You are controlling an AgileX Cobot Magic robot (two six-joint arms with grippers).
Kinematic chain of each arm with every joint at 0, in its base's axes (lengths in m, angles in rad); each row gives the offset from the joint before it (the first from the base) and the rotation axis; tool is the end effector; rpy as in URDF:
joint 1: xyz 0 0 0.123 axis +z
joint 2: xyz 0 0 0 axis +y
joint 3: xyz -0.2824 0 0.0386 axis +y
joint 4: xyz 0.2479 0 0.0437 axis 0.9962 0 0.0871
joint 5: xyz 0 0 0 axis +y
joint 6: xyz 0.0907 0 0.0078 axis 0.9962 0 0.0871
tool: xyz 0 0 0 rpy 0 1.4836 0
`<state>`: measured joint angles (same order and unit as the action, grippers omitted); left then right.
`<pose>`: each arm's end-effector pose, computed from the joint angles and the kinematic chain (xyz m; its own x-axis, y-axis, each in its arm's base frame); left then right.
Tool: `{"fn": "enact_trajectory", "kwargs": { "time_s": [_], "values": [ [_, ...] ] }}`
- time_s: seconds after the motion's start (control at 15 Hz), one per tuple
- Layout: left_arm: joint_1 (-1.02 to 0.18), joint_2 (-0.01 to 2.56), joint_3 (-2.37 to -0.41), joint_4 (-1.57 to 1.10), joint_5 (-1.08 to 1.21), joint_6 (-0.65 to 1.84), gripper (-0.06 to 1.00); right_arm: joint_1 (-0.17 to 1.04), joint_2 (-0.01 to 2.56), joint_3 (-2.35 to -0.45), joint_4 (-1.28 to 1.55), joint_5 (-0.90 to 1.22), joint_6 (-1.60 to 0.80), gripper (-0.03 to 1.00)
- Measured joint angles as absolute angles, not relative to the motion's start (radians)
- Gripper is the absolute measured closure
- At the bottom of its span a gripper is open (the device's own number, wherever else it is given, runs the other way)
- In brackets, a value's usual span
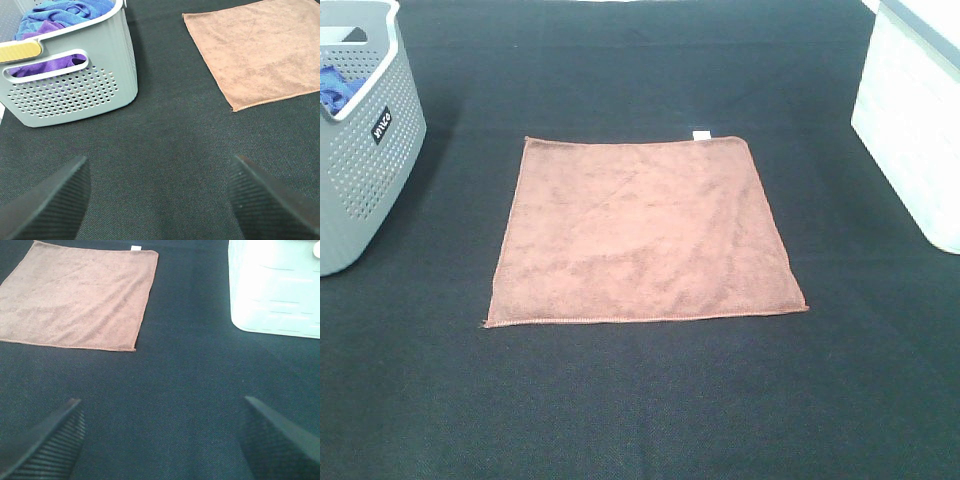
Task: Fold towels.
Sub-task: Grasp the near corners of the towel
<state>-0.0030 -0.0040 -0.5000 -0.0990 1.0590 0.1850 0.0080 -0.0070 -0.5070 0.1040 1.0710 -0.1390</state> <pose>-0.0056 -0.0078 0.2776 -0.4340 0.1368 -0.8905 0.1403 0.9866 0.0832 -0.0075 0.0082 0.2786 -0.4409 -0.0921 -0.8928 -0.1290 0.9909 -0.0385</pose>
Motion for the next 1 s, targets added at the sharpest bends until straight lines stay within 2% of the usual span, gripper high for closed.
{"fn": "enact_trajectory", "kwargs": {
  "time_s": [1.0],
  "values": [
    [-0.003, -0.004, -0.500, -0.099, 1.059, 0.185, 0.22, 0.008, -0.007, -0.507, 0.104, 1.071, -0.139, 0.19]
  ]
}}
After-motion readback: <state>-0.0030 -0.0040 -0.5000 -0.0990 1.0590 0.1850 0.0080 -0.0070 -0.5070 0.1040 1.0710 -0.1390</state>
